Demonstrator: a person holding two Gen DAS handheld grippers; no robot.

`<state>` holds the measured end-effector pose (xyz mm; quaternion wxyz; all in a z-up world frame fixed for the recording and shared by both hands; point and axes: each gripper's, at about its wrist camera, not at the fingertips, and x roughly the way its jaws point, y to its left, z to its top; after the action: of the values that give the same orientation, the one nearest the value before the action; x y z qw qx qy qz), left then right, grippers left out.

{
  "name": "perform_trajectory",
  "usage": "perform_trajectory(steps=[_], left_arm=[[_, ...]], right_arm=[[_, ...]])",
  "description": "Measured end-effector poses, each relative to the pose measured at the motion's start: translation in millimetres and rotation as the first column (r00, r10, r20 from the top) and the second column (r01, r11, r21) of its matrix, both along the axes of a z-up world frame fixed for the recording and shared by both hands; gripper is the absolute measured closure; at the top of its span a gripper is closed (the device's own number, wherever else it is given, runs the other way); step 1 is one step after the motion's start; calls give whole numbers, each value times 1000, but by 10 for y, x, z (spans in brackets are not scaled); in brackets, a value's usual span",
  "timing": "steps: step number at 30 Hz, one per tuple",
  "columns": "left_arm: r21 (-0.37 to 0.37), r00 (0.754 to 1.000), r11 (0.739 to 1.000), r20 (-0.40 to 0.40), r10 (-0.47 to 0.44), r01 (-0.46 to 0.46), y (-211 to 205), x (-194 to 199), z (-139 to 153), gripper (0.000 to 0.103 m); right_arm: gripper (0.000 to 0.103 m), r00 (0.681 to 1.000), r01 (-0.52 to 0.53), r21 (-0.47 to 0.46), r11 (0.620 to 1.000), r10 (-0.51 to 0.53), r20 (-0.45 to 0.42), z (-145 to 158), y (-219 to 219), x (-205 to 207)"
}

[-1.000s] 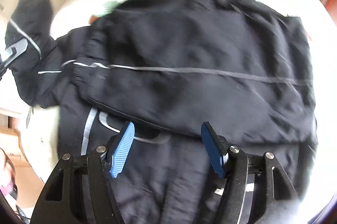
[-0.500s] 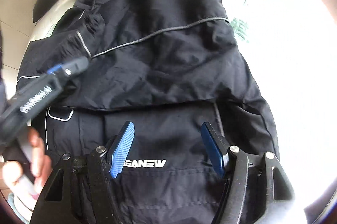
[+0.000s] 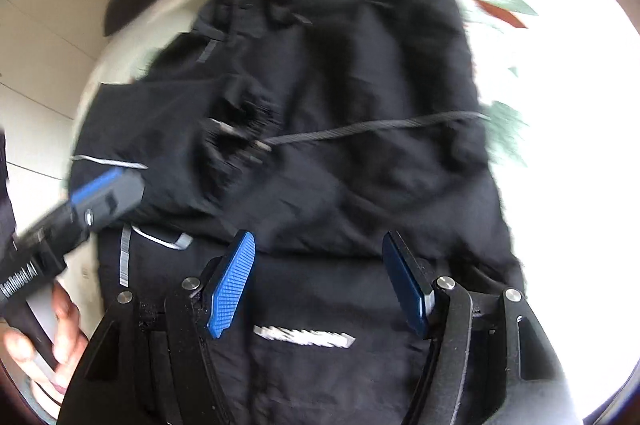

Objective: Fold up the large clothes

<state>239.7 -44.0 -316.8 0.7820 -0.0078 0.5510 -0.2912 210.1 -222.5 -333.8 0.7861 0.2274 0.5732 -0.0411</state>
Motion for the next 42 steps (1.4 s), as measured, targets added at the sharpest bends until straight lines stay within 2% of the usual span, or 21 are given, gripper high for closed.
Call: perform_trajectory(steps=[5,8,10,11,12,17,20,22,24,26,28,29,32,34,36,39,42], left_arm=[[36,987,986,32,159,-160,601,141,64,32],[34,974,973,35,225,-226,824,199,76,32],[27,969,969,43,243,-244,908,214,90,32],[26,968,969,48,246,-248,916,220,93,32],[28,966,967,55,251,-253,939,229,101,32],[53,964,965,89,251,-256,951,338,169,32],[52,964,966,103,246,-252,903,427,216,32],[68,977,976,62,204,-208,780,525,95,32],[114,989,983,15,146,-146,602,602,-157,32],[203,994,973,0,110,-108,435,648,-458,32],[338,997,939,63,38,-57,260,604,-693,32],[369,996,929,88,12,-44,215,575,-737,32],[352,996,936,93,0,-33,248,570,-749,30],[338,997,941,79,-10,-17,284,582,-714,30],[320,998,947,62,-32,11,306,579,-596,30],[254,992,966,96,-83,56,280,529,-279,30],[234,984,968,131,-120,87,167,548,-89,30]], right_arm=[[33,1000,4,155,988,-6,9,-201,133,466],[34,997,79,283,956,-76,-20,-414,80,590],[46,990,138,352,926,-135,-33,-498,-10,568],[60,989,142,366,920,-144,-22,-474,-42,546],[69,989,135,366,921,-147,5,-428,-56,562],[78,983,107,181,978,-131,127,249,-253,265],[78,972,158,53,986,-165,168,619,-538,32],[78,966,199,-4,980,-196,168,692,-690,-42],[78,969,217,-70,974,-206,140,582,-772,-25],[78,979,198,-129,972,-189,77,299,-787,37],[75,987,156,-187,970,-161,-12,-25,-742,90],[74,987,144,-181,973,-154,-38,-175,-730,108],[74,989,138,-168,976,-146,-32,-204,-787,-8],[67,989,132,-154,979,-140,-46,-84,-839,-80],[52,988,130,-166,977,-142,-62,97,-867,-155],[51,993,113,-240,964,-120,-15,575,-733,-179],[51,998,52,-249,967,-40,53,903,-415,4]])
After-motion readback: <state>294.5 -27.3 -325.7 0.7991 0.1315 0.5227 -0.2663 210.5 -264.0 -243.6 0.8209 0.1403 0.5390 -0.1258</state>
